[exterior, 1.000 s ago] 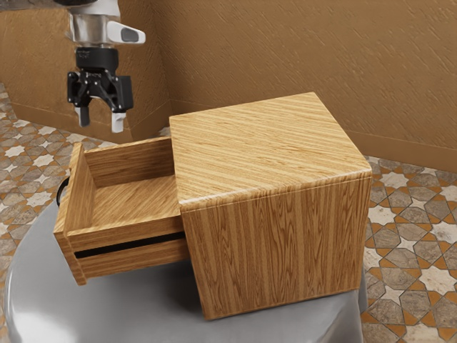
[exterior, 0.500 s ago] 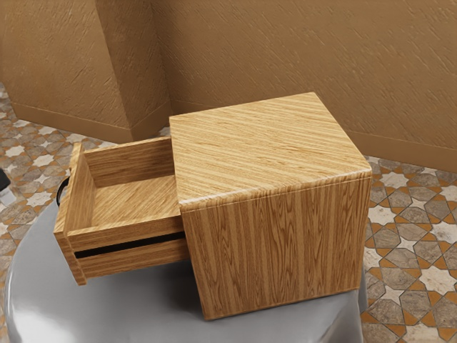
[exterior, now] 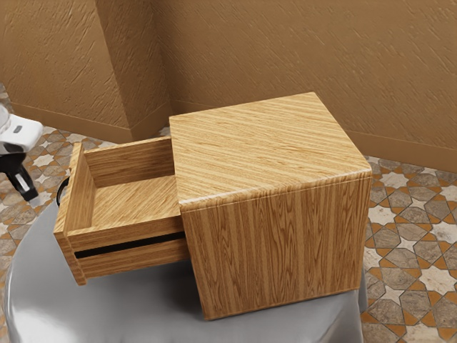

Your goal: Push the drawer handle with one arm to close the drawer

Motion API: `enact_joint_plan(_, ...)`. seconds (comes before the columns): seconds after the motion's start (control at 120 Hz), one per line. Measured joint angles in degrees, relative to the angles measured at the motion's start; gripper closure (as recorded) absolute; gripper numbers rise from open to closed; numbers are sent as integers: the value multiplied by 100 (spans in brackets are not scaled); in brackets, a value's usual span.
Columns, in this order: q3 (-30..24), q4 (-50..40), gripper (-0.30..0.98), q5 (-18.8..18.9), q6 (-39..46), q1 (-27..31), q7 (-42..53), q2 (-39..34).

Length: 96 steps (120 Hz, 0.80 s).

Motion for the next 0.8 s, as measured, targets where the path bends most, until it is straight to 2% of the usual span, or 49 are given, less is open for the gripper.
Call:
enact_joint_plan(0.083,-106,-54,76,-74,17,13,71,-41)
enact_joint_plan(0.225,-606,-63,77,-493,-189,46,181,-92)
enact_joint_plan(0.367,-820,-70,78,-799,-504,236,247,-178)
enact_joint_plan(0.55,-813,-46,78,-965,-569,260,314,-79)
enact_joint_plan(0.8,-513,77,78,-886,-37,253,423,411)
